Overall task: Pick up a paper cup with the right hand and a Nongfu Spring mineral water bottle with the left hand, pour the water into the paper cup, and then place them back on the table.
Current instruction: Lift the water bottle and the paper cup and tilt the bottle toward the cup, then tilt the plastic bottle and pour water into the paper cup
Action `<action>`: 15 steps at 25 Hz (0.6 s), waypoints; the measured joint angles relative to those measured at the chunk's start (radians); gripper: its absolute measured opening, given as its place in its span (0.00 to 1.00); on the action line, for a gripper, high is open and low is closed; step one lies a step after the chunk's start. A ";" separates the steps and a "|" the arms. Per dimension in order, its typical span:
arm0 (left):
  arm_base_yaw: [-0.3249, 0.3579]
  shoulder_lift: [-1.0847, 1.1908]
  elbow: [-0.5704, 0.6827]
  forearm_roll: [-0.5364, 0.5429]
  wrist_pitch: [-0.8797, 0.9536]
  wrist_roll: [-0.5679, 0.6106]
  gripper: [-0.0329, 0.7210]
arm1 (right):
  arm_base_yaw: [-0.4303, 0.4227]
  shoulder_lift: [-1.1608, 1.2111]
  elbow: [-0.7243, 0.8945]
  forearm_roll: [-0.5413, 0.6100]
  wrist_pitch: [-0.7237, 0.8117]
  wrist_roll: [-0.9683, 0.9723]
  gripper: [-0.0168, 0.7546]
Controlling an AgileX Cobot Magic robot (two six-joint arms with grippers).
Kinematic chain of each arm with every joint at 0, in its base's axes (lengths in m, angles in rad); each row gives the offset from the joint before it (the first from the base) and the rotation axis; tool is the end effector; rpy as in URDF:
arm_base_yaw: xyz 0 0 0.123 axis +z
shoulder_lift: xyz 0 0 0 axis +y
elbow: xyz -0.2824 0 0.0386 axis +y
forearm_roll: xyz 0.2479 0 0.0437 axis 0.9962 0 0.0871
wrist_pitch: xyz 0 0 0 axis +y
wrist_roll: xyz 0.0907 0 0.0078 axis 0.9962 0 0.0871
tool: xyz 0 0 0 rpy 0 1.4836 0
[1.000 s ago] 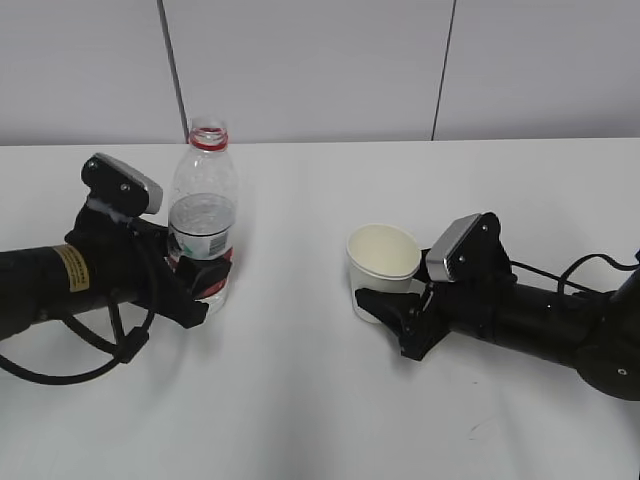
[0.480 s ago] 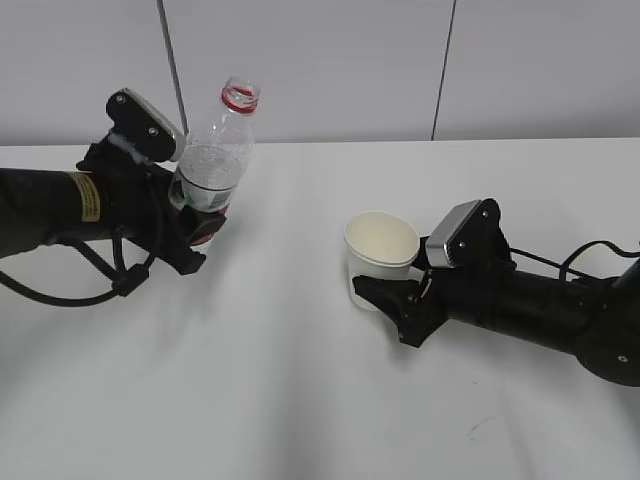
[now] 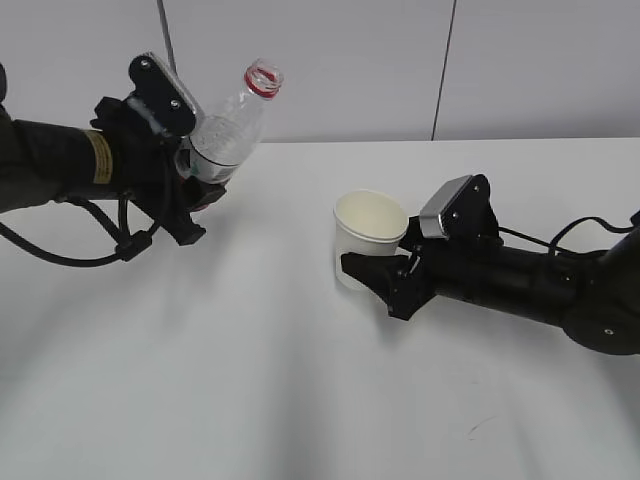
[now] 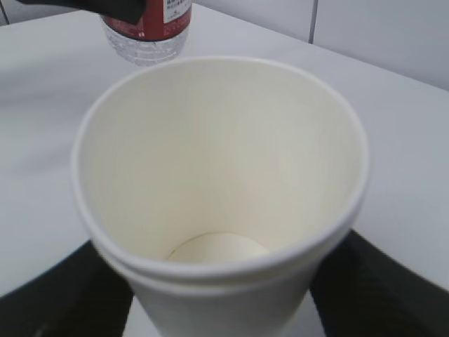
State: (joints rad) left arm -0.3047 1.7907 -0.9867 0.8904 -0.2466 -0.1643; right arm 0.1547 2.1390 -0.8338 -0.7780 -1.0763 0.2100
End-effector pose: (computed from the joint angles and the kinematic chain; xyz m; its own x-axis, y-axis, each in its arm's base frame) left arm 0.3559 -0.1299 0.1944 -0.0914 0.7005 -0.7078 0.6700 0.5691 0.4767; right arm 0.3473 0.1110 0.0916 -0.1210 -0.1983 -0.9726 -0.7518 0.6581 -0.0407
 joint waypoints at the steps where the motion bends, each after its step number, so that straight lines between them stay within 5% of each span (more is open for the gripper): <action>1: -0.010 0.000 -0.012 0.021 0.020 0.001 0.58 | 0.000 0.000 -0.010 -0.009 0.002 0.016 0.71; 15: -0.094 0.000 -0.091 0.213 0.211 0.001 0.58 | 0.002 0.000 -0.115 -0.188 0.085 0.168 0.71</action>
State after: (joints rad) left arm -0.3987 1.7907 -1.0777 1.1035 -0.0355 -0.1635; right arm 0.1570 2.1390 -0.9492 -0.9660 -0.9909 0.3784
